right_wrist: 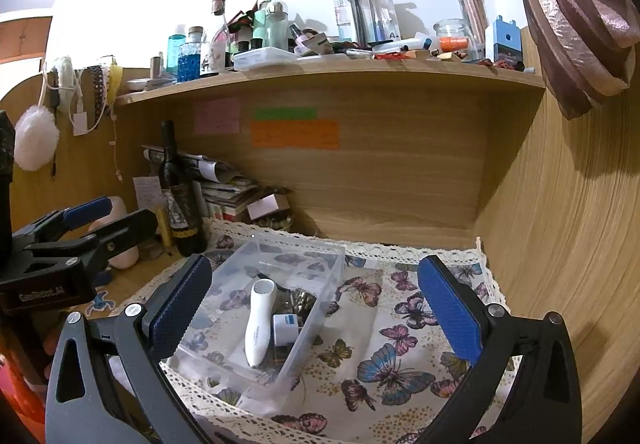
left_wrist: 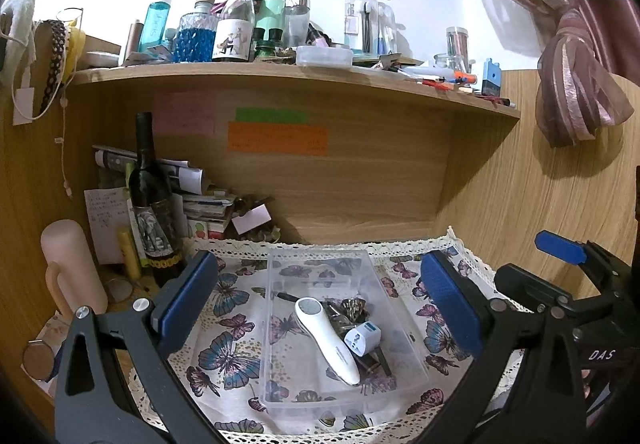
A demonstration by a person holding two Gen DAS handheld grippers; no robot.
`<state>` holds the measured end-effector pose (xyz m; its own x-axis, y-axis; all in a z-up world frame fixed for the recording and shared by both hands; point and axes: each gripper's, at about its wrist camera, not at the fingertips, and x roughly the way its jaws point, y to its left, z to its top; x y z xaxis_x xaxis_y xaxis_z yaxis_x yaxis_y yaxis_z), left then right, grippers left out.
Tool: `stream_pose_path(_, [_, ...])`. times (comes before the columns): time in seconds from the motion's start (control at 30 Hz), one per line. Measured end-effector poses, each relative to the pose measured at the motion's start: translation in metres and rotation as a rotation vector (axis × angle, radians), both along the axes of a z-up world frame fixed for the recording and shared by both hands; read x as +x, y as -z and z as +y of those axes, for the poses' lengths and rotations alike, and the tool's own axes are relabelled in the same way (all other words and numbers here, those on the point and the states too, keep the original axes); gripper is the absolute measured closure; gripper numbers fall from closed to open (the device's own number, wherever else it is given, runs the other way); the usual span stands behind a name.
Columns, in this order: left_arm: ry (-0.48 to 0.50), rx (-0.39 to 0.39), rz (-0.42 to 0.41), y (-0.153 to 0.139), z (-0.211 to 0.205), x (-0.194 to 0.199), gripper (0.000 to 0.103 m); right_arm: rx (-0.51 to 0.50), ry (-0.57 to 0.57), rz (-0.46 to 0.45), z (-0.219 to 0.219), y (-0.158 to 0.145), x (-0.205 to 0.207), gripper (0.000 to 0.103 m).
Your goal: Organize rigid objects
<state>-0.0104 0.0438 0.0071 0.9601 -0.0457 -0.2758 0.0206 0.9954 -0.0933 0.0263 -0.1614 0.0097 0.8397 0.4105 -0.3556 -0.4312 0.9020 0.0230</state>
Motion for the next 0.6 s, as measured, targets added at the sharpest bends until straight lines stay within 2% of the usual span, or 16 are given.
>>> stream_pose_path(0.6, [0.017, 0.007, 0.003, 0.001, -0.0042, 0.0007, 0.0, 0.009, 0.009, 0.011, -0.0025, 0.0011, 0.002, 0.0])
